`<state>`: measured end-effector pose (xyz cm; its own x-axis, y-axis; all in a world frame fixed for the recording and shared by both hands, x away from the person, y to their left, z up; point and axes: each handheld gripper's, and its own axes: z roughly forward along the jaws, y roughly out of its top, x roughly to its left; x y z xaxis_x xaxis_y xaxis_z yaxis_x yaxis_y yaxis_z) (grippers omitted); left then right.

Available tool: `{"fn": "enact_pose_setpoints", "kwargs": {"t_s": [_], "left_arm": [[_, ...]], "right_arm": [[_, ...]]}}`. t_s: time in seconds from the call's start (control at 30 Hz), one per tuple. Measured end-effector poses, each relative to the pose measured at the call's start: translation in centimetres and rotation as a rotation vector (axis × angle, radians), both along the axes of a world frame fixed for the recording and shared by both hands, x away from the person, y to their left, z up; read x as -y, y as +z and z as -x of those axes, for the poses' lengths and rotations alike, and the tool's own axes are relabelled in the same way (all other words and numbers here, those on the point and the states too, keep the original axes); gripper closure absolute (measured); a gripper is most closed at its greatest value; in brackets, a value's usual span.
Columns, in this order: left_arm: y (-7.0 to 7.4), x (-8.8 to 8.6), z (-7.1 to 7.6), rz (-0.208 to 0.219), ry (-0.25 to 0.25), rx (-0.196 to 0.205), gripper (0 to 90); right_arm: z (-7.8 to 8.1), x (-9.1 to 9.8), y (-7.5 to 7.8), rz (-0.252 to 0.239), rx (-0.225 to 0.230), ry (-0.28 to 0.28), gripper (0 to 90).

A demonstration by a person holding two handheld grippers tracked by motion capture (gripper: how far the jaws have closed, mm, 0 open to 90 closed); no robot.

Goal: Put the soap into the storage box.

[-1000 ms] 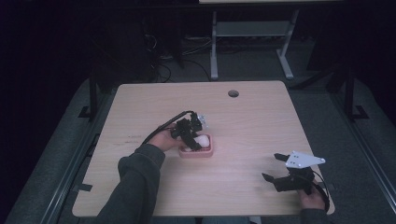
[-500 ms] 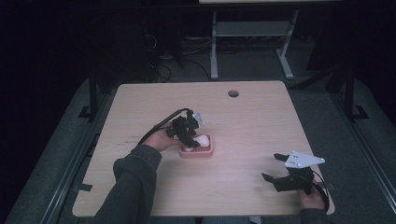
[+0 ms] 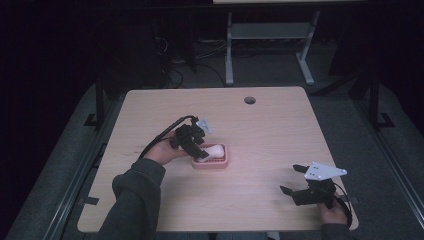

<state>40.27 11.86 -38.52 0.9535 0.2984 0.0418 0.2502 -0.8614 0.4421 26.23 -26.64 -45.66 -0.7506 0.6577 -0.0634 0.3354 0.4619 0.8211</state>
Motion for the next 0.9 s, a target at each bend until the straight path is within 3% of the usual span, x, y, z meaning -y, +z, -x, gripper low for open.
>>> {"fn": "enact_pose_setpoints", "kwargs": {"t_s": [0.9], "left_arm": [[-1.1, -4.0, 2.4, 0.033, 0.06, -0.011, 37.2]], "right_arm": [[0.1, -0.2, 0.0, 0.017, 0.006, -0.019, 13.6]]}}
